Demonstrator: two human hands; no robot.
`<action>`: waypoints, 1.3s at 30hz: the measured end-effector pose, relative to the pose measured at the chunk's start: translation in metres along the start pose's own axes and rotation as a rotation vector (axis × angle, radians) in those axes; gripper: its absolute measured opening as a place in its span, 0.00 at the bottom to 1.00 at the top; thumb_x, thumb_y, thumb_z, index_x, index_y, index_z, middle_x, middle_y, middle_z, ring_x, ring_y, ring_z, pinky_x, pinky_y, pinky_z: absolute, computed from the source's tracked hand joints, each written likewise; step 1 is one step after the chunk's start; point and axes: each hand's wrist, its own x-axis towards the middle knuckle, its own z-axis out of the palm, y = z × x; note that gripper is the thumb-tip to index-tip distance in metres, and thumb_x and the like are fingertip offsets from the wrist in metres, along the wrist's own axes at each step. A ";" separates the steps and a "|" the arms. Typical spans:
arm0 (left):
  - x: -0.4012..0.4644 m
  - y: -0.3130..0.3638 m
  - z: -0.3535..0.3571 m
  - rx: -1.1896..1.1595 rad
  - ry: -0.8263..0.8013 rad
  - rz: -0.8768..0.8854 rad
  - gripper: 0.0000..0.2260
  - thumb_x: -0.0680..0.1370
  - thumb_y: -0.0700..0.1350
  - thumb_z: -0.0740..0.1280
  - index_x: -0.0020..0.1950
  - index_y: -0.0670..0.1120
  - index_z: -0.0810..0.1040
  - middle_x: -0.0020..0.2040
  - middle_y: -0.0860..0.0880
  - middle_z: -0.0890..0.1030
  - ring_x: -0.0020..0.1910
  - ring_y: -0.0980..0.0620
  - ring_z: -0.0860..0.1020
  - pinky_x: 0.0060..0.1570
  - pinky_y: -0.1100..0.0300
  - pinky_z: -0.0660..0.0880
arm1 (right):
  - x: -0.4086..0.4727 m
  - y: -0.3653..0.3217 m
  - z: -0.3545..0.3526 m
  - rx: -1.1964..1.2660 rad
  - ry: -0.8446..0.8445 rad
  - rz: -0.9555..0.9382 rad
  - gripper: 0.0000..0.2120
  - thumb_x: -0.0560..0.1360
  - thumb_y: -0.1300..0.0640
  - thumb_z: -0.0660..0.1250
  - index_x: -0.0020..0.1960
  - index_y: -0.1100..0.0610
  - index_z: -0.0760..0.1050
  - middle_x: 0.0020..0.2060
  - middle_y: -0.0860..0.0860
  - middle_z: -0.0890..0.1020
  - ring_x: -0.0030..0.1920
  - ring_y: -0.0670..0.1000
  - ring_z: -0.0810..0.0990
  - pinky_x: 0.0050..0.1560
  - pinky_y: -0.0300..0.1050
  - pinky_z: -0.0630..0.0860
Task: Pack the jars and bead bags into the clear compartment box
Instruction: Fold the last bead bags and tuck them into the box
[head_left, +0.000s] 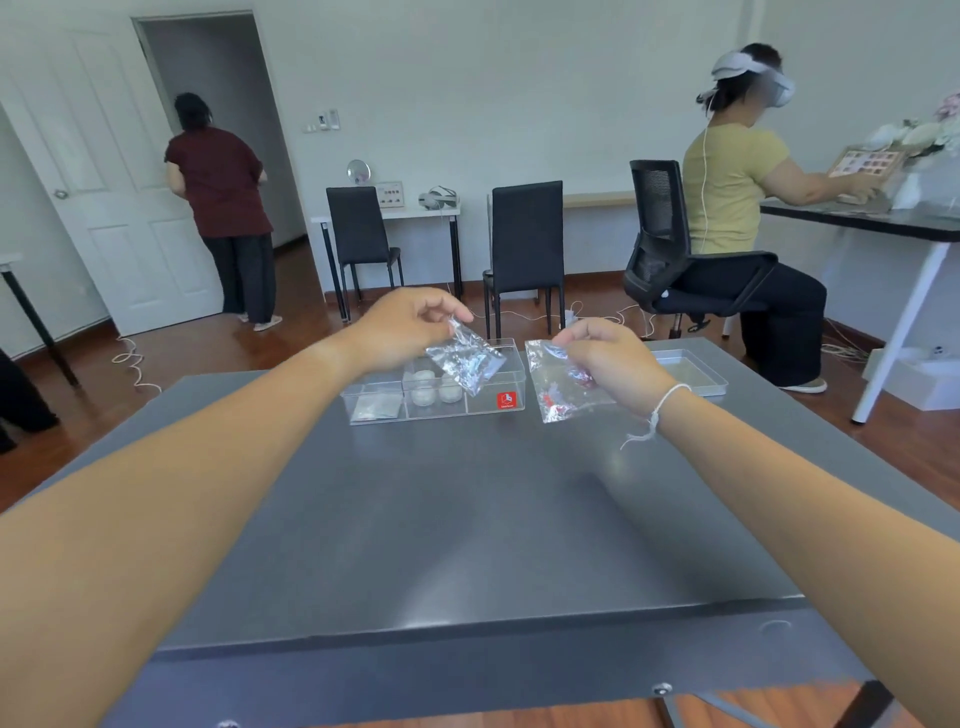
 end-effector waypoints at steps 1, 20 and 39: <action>0.004 -0.002 -0.001 0.005 0.015 -0.004 0.08 0.76 0.40 0.64 0.48 0.53 0.79 0.42 0.51 0.77 0.39 0.58 0.75 0.37 0.69 0.70 | 0.004 0.000 0.002 0.021 0.012 -0.007 0.10 0.72 0.65 0.58 0.39 0.54 0.74 0.33 0.45 0.73 0.31 0.47 0.69 0.32 0.40 0.68; 0.074 -0.042 0.030 0.047 0.107 -0.020 0.14 0.76 0.36 0.60 0.58 0.47 0.78 0.42 0.51 0.77 0.38 0.61 0.74 0.31 0.82 0.66 | 0.055 0.009 0.017 0.209 0.145 -0.018 0.13 0.72 0.69 0.59 0.45 0.52 0.74 0.35 0.51 0.75 0.30 0.48 0.69 0.34 0.41 0.70; 0.072 -0.048 0.055 0.124 -0.138 -0.036 0.19 0.74 0.32 0.59 0.60 0.49 0.78 0.54 0.49 0.82 0.51 0.58 0.78 0.53 0.65 0.69 | 0.057 0.013 0.026 0.218 0.141 -0.029 0.11 0.72 0.69 0.59 0.48 0.56 0.74 0.41 0.52 0.77 0.33 0.48 0.71 0.33 0.38 0.71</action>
